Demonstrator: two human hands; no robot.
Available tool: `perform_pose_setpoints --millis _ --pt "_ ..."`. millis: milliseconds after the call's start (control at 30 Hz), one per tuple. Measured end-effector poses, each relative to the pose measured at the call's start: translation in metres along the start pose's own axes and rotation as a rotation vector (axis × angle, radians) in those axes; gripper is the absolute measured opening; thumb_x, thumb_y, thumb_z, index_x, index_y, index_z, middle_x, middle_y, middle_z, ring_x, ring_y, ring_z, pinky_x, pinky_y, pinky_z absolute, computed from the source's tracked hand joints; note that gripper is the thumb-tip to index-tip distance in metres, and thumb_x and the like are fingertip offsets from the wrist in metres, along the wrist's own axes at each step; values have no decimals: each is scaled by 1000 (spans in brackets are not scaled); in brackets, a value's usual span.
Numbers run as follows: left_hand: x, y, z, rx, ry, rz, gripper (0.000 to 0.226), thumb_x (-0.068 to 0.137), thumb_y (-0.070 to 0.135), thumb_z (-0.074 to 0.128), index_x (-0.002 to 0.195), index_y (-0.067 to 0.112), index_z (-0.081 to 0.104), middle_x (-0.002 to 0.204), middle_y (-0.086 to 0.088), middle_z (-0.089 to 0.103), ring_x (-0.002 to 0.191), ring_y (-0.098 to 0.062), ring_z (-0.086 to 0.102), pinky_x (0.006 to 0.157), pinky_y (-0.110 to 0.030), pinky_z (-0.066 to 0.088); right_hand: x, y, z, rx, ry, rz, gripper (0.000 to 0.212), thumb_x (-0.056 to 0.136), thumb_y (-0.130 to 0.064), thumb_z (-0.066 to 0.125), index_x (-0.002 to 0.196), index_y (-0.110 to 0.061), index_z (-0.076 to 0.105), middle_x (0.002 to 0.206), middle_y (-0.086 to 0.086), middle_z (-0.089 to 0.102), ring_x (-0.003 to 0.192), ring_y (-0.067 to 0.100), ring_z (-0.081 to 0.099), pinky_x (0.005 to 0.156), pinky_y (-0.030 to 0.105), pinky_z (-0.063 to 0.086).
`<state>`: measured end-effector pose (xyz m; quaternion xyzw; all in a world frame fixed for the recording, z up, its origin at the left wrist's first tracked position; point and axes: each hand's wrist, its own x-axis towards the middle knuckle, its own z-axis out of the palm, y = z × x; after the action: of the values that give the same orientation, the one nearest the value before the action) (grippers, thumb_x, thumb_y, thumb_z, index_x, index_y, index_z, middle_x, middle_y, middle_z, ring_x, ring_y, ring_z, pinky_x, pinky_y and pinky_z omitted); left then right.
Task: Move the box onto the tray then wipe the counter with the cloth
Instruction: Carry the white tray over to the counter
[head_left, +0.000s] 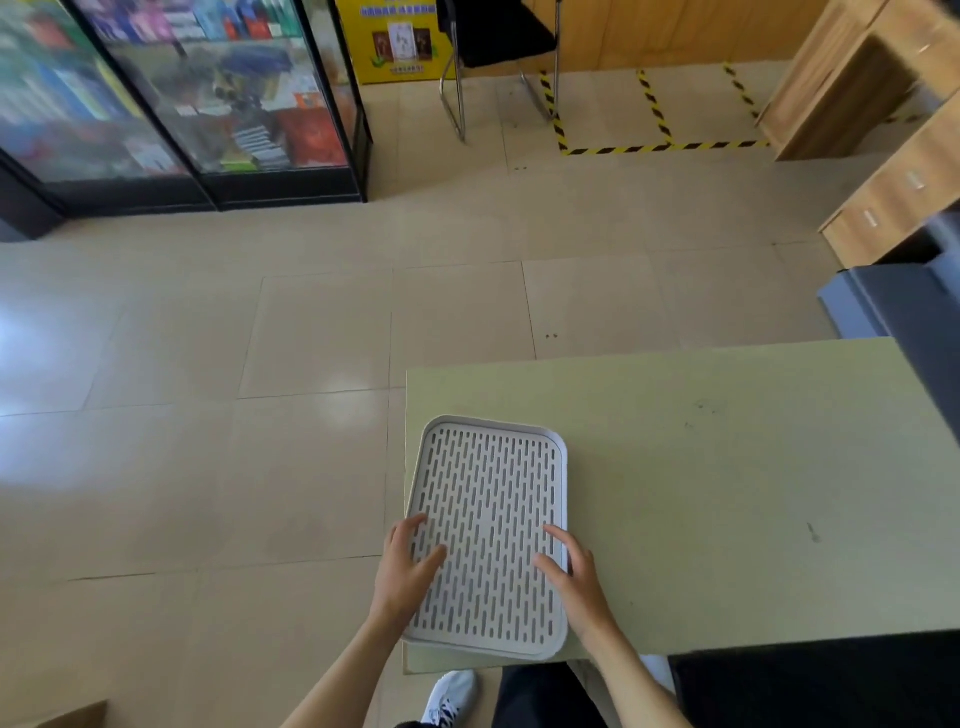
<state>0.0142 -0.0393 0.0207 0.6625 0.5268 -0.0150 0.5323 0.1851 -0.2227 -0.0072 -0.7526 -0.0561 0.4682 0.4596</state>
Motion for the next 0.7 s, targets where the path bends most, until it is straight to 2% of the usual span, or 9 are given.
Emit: perform_pose_setpoints --millis 133,267,367,500,600,633,700 --pt "-19 5 -1 -22 -14 92 68 89 28 71 147 31 37 142 -6 47 120 -20 54 103 -49 49 -27 -1 2 190 110 -34 48 98 -28 71 138 -44 50 156 -2 43 144 23 45 119 57 39" --pt "-39 8 2 -96 -29 181 91 77 54 70 154 36 25 148 0 44 129 -21 52 107 -55 48 -54 -2 -2 294 180 -81 64 96 -32 73 151 -42 40 154 -5 46 138 21 54 116 55 45" --pt "-53 9 7 -132 -51 227 99 74 61 72 155 40 20 147 2 44 130 -22 52 107 -58 47 -77 3 -4 295 237 -143 71 96 -34 72 155 -39 35 153 -5 48 134 18 56 113 51 48" --pt "-76 6 10 -128 -121 290 96 73 64 72 151 46 20 146 3 47 126 -22 57 103 -59 50 -119 26 -1 354 351 -189 66 97 -28 72 152 -42 38 148 -3 53 128 14 61 98 36 56" --pt "-95 0 16 -88 -177 339 98 73 65 71 154 40 20 148 2 47 127 -23 57 105 -58 49 -157 47 5 404 450 -202 66 97 -27 72 151 -43 39 148 -9 54 125 2 61 91 22 55" --pt "-102 -1 19 -68 -198 354 98 74 63 72 154 38 21 149 2 47 128 -23 56 106 -58 48 -170 56 6 413 487 -205 67 97 -26 72 153 -40 38 150 -9 52 129 3 58 96 25 54" --pt "-118 0 29 -38 -252 380 91 81 54 73 154 34 23 147 2 46 128 -22 55 108 -55 47 -196 74 4 420 562 -211 70 97 -25 72 156 -36 37 155 -6 48 138 12 52 111 42 49"
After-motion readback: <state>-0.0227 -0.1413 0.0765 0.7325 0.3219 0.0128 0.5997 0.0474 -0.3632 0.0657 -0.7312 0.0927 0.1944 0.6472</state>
